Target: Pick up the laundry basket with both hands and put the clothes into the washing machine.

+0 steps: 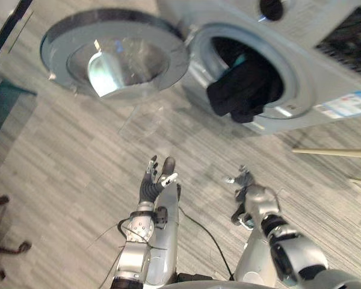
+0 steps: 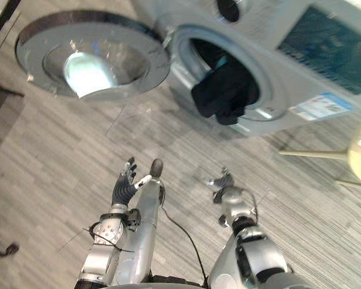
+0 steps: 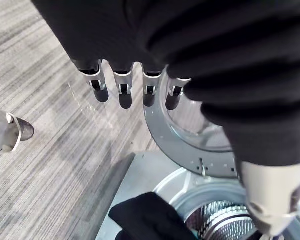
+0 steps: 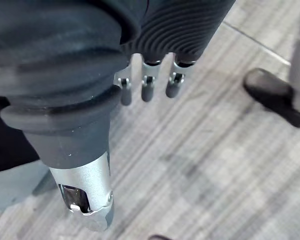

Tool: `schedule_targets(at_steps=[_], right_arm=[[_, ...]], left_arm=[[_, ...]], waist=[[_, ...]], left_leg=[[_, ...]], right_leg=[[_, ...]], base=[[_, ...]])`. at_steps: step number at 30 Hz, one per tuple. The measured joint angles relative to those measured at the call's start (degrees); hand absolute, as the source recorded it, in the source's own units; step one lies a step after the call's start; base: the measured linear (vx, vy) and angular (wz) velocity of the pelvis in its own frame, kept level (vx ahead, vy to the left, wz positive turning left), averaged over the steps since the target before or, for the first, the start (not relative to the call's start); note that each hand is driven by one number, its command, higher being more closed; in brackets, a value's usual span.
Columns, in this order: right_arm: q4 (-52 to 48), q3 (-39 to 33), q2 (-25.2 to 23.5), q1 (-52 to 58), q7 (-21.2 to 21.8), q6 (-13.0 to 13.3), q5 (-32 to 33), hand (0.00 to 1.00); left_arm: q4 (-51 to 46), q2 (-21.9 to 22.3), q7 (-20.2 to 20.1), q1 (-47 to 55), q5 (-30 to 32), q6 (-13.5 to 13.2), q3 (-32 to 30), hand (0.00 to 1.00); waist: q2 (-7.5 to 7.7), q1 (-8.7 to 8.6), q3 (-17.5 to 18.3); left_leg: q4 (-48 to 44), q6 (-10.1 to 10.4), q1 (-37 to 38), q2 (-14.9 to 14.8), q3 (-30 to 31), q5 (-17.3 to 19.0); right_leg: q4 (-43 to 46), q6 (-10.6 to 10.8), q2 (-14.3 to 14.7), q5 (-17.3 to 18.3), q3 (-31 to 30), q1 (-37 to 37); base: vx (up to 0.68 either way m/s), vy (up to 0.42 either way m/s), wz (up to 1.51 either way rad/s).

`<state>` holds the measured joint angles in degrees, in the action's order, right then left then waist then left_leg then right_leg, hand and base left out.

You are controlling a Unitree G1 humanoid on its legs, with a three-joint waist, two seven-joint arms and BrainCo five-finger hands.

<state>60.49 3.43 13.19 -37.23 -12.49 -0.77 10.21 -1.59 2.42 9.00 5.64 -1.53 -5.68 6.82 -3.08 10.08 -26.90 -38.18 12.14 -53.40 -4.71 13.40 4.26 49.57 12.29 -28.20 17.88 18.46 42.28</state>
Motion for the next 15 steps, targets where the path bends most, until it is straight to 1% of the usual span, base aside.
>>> schedule_targets(at_steps=[1,3,4,5,6,8,9,10,11,12,15], right_arm=[[0.1,0.0,1.5,-2.6,-0.1,-0.1,1.1,0.00],[0.5,0.9,4.0,-5.3,-0.3,0.0,2.7,0.00],[1.7,2.2,5.9,-7.5,-0.7,0.2,3.9,0.00],[2.9,2.5,7.7,-8.5,-1.2,0.2,5.5,0.00],[3.7,3.0,8.7,-9.0,-1.2,0.2,6.3,0.00],[6.4,5.8,12.2,-10.8,-1.6,0.0,9.7,0.00],[7.8,7.7,14.1,-12.1,-2.0,-0.4,11.4,0.00],[8.4,8.7,15.0,-12.7,-2.2,-0.6,12.1,0.00],[9.1,10.5,17.3,-13.6,-2.4,-0.8,13.1,0.00],[10.2,12.1,19.6,-14.7,-2.4,-0.8,14.2,0.00],[11.1,14.6,23.4,-17.4,-2.5,-0.7,16.2,0.00]], left_arm=[[-1.2,0.4,0.3,-0.7,-1.5,-0.6,0.2,0.00],[-2.5,0.6,0.8,-1.4,-3.8,-1.3,1.3,0.00],[-3.4,0.6,1.0,-2.0,-5.3,-1.4,2.5,0.00],[-3.8,0.6,1.0,-3.0,-6.5,-1.8,3.9,0.00],[-3.9,0.6,1.0,-3.4,-7.2,-1.8,4.5,0.00],[-5.5,0.6,0.2,-4.0,-10.3,-2.1,5.7,0.00],[-6.3,0.6,-0.3,-4.2,-12.6,-2.3,6.3,0.00],[-6.6,0.5,-0.3,-4.3,-13.6,-2.3,6.3,0.00],[-7.5,0.5,-0.6,-4.3,-15.8,-2.3,6.5,0.00],[-8.1,0.5,-1.2,-4.3,-17.5,-2.4,6.6,0.00],[-9.7,0.3,-1.4,-4.2,-19.5,-2.4,6.4,0.00]], waist=[[-0.06,0.25,-0.8],[-0.06,0.33,-0.9],[-0.24,0.14,-1.0],[-0.49,0.20,-1.1],[-0.64,0.22,-1.2],[-0.91,0.42,-1.3],[-1.20,0.74,-1.4],[-1.24,0.89,-1.5],[-1.32,1.18,-1.5],[-1.72,1.54,-1.7],[-2.26,1.81,-1.7]], left_leg=[[-1.0,-0.2,-1.6,0.0,-0.6,-0.2],[-1.8,-0.9,-4.7,0.5,-1.8,-0.6],[-2.3,-1.3,-6.6,1.5,-2.0,-0.9],[-2.4,-1.6,-8.2,2.2,-2.2,-1.5],[-2.3,-1.7,-9.0,2.6,-2.2,-1.9],[-2.5,-2.2,-11.6,3.9,-2.3,-2.8],[-2.8,-2.3,-13.0,4.1,-2.4,-3.1],[-2.9,-2.3,-13.8,4.4,-2.3,-3.2],[-2.7,-2.3,-15.0,5.1,-2.3,-3.8],[-2.7,-2.4,-16.1,5.5,-2.3,-4.2],[-2.6,-2.6,-18.7,5.9,-2.7,-5.3]], right_leg=[[1.0,0.3,-0.3,0.2,-0.5,1.5],[2.9,1.1,-1.6,0.8,-1.2,4.5],[4.4,1.8,-2.9,1.5,-1.4,6.3],[5.4,1.8,-4.1,1.7,-1.3,7.7],[5.8,1.9,-4.5,1.7,-1.2,8.2],[7.2,2.1,-6.1,2.0,-1.1,10.4],[7.7,2.3,-6.3,2.1,-1.2,11.4],[8.1,2.3,-6.6,2.2,-1.2,12.1],[8.8,2.2,-7.4,2.4,-1.3,13.3],[9.5,2.2,-8.1,2.7,-1.1,14.2],[11.0,2.4,-8.9,3.3,-1.2,16.3]], base=[[-0.05,0.024,0.07],[-0.06,0.017,0.21],[-0.03,0.000,0.41],[-0.02,0.000,0.46],[-0.01,0.001,0.42],[0.01,0.020,0.40],[0.02,0.036,0.30],[0.02,0.038,0.29],[0.03,0.051,0.32],[0.02,0.045,0.35],[0.02,0.046,0.27]])
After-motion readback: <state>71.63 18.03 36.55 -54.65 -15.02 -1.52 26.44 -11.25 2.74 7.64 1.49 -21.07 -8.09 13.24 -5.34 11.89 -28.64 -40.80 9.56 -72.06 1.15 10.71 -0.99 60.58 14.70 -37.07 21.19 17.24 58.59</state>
